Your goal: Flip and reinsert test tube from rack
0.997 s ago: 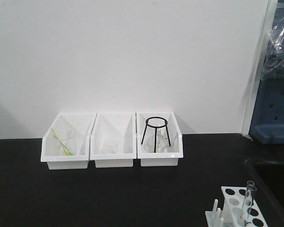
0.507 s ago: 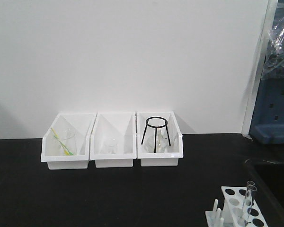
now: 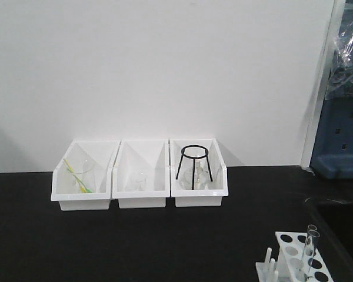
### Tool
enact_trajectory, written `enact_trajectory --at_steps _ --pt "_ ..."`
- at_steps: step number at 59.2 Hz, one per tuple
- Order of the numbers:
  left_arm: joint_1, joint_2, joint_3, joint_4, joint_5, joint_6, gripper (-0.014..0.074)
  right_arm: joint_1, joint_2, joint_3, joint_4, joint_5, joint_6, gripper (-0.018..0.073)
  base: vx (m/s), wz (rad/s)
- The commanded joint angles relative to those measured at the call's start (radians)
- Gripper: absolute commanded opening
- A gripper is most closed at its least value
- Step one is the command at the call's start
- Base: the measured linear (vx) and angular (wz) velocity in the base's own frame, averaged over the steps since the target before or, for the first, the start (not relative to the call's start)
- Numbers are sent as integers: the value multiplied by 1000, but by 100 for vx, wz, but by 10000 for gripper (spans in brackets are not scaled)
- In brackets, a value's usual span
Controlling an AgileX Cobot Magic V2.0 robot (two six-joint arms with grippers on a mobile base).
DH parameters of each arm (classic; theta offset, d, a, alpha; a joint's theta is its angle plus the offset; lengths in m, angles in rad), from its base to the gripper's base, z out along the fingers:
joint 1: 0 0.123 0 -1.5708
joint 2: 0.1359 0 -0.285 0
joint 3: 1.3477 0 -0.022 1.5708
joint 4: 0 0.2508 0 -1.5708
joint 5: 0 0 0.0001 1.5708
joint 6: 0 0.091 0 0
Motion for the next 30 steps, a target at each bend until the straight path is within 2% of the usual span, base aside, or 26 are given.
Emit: enact_trajectory --at_steps 1,5,11,15,30 --pt "-5 -12 1 -4 -88 0 -6 -3 -76 63 168 -64 -244 -12 0 0" --pt "-5 -12 1 -4 -88 0 -6 -3 -157 132 184 -64 -265 -12 0 0" --pt "-5 -11 1 -4 -88 0 -6 -1 -224 227 176 -89 -219 -12 0 0" --pt "-5 -13 1 -4 -87 0 -6 0 -214 222 170 -35 -202 -12 0 0" --pt "-5 -12 1 -4 -88 0 -6 -5 -221 222 171 -46 -200 -12 0 0"
